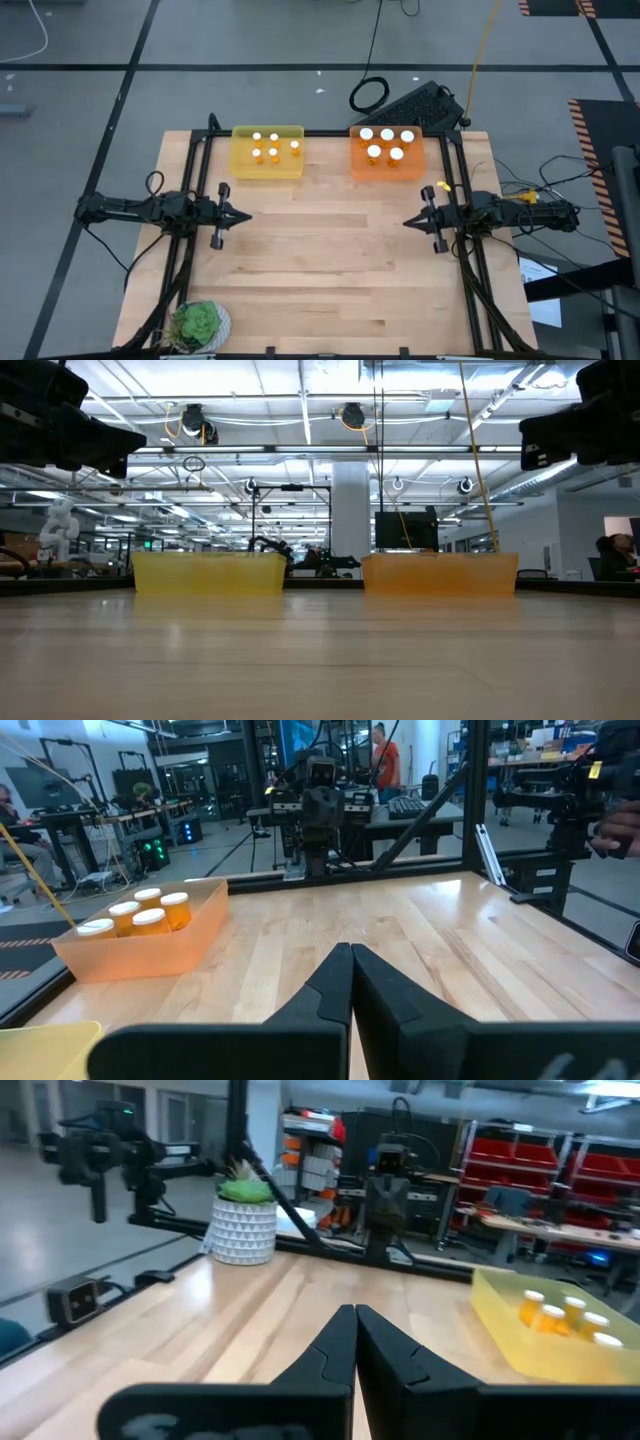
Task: Pick and place medicine bottles into bin by pill shape (circle, oval)
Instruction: Return to Home Position
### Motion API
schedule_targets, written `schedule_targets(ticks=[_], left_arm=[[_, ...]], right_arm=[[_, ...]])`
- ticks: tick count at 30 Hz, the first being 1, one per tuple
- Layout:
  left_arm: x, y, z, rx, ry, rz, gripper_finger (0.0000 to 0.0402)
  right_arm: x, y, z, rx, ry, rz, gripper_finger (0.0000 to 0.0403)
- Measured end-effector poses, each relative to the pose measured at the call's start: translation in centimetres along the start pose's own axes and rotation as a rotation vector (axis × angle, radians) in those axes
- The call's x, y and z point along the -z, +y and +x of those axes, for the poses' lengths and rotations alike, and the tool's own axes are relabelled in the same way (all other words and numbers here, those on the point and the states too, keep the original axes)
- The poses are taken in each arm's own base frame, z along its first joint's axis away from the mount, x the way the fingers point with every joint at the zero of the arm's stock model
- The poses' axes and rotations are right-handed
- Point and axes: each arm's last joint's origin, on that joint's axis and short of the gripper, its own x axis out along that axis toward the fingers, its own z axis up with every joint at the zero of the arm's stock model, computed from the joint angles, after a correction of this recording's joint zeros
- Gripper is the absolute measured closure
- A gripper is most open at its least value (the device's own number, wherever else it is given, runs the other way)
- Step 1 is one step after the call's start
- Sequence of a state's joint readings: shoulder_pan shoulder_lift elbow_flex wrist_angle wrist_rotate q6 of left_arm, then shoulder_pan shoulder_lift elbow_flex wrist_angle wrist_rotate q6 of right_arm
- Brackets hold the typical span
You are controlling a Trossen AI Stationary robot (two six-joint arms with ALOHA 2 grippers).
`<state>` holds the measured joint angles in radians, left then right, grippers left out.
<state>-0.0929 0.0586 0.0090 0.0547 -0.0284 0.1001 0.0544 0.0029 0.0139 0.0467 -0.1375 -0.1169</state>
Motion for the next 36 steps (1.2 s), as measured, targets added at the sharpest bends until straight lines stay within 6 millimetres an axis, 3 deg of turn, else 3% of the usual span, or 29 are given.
schedule_targets(ticks=[7,36], left_arm=[[0.00,0.00,0.00,0.000,0.000,0.000,0.0392],[-0.05,0.00,-0.01,0.000,-0.002,0.000,0.0392]], right_arm=[[0.18,-0.37,-0.02,0.132,0.029,0.001,0.0403],[0.18,-0.37,-0.03,0.133,0.031,-0.006,0.0403]])
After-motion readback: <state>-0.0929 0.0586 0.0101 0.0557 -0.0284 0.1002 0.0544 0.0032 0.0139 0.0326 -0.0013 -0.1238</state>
